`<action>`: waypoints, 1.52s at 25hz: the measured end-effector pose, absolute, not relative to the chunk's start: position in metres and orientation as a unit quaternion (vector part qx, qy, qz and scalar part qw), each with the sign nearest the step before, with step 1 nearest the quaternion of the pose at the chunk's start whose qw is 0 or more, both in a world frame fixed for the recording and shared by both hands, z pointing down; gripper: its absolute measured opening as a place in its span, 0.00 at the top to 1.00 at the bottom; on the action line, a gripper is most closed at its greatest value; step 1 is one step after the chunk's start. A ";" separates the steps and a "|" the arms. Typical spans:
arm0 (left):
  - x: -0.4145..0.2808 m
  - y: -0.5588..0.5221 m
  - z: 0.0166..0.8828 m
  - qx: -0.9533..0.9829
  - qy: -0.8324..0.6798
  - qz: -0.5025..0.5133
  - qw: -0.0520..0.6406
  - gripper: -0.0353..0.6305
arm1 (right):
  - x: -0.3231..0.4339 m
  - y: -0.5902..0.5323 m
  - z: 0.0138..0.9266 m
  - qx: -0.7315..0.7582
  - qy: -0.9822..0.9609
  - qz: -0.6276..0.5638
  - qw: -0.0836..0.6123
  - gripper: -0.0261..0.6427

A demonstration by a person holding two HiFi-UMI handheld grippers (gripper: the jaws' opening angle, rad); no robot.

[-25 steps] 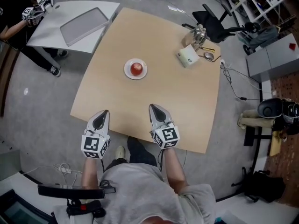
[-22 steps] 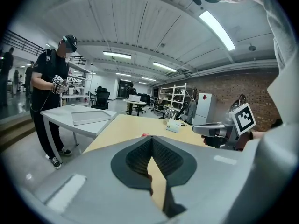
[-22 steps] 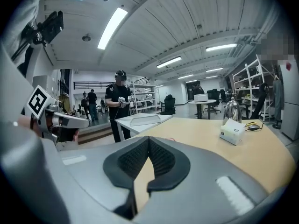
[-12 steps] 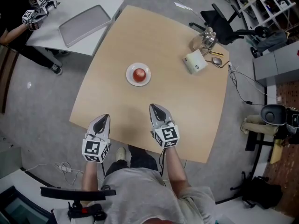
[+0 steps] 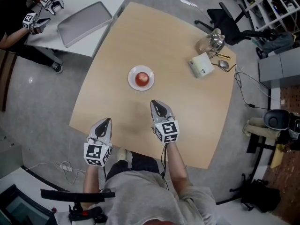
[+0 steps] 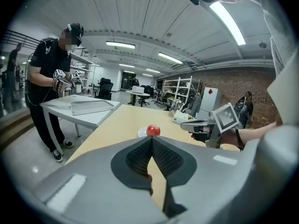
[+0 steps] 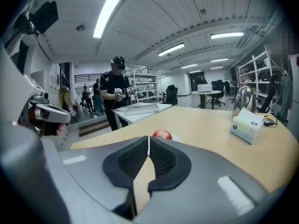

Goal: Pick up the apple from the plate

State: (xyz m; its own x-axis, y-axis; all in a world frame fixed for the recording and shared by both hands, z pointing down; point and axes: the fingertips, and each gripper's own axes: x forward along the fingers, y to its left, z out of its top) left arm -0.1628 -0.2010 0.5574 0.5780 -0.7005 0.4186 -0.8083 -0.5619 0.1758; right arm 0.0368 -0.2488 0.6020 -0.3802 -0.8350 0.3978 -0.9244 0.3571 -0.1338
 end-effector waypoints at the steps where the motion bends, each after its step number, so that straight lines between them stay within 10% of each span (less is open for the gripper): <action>1: -0.163 -0.203 0.561 0.870 -0.433 0.153 0.181 0.92 | 0.036 -0.254 0.606 0.539 -0.813 0.172 0.133 0.94; 38: -0.200 -0.205 0.611 0.821 -0.485 0.185 0.239 0.92 | 0.015 -0.371 0.701 0.501 -0.822 0.181 0.201 0.43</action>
State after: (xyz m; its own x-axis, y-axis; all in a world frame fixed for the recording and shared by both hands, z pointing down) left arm -0.1997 -0.2046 0.6107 0.4615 -0.7076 0.5350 -0.8843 -0.4150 0.2139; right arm 0.0149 -0.3713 0.7009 -0.4167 -0.7515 0.5115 -0.8969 0.4316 -0.0966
